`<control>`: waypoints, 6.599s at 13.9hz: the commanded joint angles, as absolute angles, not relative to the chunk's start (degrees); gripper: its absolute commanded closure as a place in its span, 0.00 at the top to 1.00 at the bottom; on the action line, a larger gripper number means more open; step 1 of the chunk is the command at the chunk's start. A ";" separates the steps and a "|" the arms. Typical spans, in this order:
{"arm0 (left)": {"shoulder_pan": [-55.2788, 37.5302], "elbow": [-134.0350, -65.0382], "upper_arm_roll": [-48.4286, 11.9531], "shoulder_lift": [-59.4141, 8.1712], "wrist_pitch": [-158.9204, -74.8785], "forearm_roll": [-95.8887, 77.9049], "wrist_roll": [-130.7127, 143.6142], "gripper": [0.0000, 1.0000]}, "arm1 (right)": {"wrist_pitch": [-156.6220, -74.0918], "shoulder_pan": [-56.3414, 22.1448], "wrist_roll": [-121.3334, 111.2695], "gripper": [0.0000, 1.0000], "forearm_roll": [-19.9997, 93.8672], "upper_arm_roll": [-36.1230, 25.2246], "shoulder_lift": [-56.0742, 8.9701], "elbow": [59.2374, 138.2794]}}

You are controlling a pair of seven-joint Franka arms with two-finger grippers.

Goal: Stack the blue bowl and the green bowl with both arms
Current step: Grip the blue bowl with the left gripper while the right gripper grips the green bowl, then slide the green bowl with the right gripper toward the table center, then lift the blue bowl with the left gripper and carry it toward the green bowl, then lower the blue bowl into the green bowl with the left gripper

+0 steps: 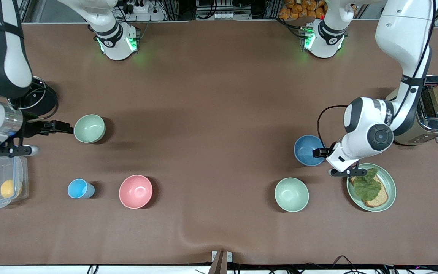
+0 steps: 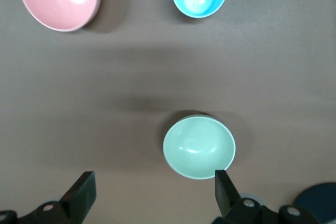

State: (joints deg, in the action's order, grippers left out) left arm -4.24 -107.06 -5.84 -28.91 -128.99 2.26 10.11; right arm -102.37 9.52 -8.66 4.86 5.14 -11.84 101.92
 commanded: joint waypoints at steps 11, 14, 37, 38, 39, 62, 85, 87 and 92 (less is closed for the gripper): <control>-3.78 -107.49 -6.33 -32.70 -131.84 6.68 8.35 0.00 | -134.44 15.47 -21.44 1.00 6.15 5.54 -8.08 130.68; -3.87 -107.32 -6.42 -32.78 -131.84 6.68 8.35 0.00 | -141.13 18.53 -30.56 0.99 6.15 5.62 -11.67 132.53; -3.60 -106.88 -6.42 -32.61 -131.66 6.50 8.52 0.00 | -130.00 7.32 -13.22 0.00 12.22 6.42 -3.88 132.19; -3.69 -106.96 -6.42 -32.61 -131.66 6.50 8.79 0.00 | -129.64 4.68 -9.27 0.00 12.22 6.33 -2.82 132.19; -3.69 -106.96 -6.42 -32.61 -131.66 6.50 8.88 0.00 | -129.55 1.87 -4.36 0.00 12.22 6.33 -2.20 132.27; -4.04 -105.03 -6.42 -32.17 -130.52 6.07 10.63 0.00 | -162.42 -45.60 63.98 0.00 11.34 2.30 -25.22 125.33; -5.80 -105.11 -32.60 -25.93 -130.51 -1.14 56.42 0.00 | -140.36 -35.86 62.17 1.00 61.03 -0.97 -35.15 111.01; -5.71 -107.74 -33.05 -24.62 -132.70 -1.14 56.43 0.00 | -140.27 -36.56 56.63 1.00 69.31 -1.05 -35.24 111.27; -5.45 -112.15 -35.07 -23.55 -140.10 -1.23 56.78 0.00 | -140.19 -36.39 54.93 1.00 70.31 -1.05 -35.51 111.62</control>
State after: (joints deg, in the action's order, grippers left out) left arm -6.16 -109.50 -34.06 -26.12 -138.55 0.28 56.11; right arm -140.04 -36.35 56.58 68.38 -1.16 -35.09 111.87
